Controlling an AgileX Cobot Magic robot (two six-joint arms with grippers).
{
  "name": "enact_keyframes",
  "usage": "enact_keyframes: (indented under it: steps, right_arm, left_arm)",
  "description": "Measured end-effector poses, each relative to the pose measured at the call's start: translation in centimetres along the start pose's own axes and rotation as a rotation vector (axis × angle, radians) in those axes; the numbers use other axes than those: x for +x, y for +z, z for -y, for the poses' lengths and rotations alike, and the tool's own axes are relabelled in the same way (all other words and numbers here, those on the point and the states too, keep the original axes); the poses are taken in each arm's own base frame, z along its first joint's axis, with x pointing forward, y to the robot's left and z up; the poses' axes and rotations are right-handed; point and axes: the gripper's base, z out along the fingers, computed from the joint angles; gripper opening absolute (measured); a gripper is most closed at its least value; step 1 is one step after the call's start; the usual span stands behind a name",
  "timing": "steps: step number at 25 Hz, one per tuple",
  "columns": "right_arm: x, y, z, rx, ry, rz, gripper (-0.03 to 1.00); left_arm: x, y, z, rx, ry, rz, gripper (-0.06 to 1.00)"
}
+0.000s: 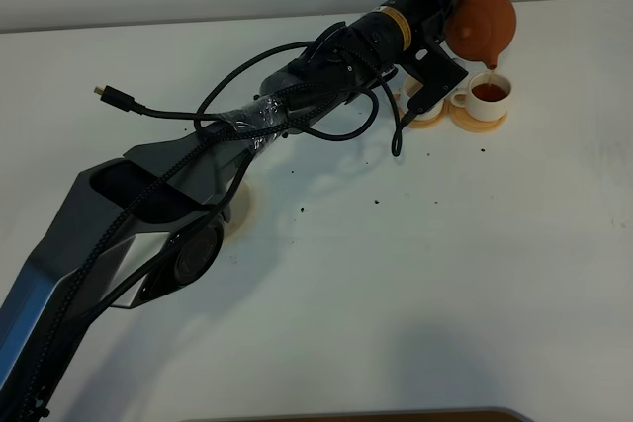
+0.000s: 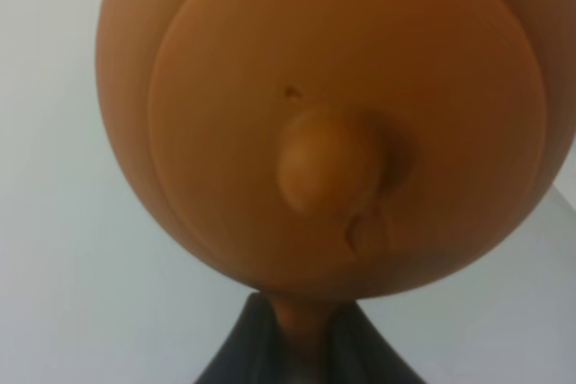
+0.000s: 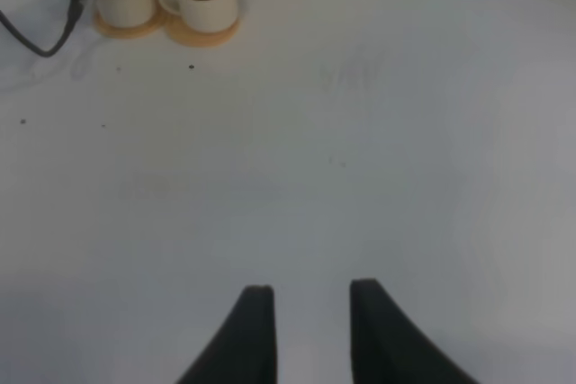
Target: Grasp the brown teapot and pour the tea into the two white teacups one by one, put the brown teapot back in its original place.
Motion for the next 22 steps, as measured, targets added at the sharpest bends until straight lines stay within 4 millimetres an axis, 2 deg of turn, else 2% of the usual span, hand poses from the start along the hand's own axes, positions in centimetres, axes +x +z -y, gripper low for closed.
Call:
enact_keyframes:
  steps: [22]
  right_arm:
    - [0.00,0.00,0.00,0.000,0.000,0.000,0.24]
  left_arm:
    - [-0.01,0.00,-0.14,-0.015,0.025,0.000,0.14]
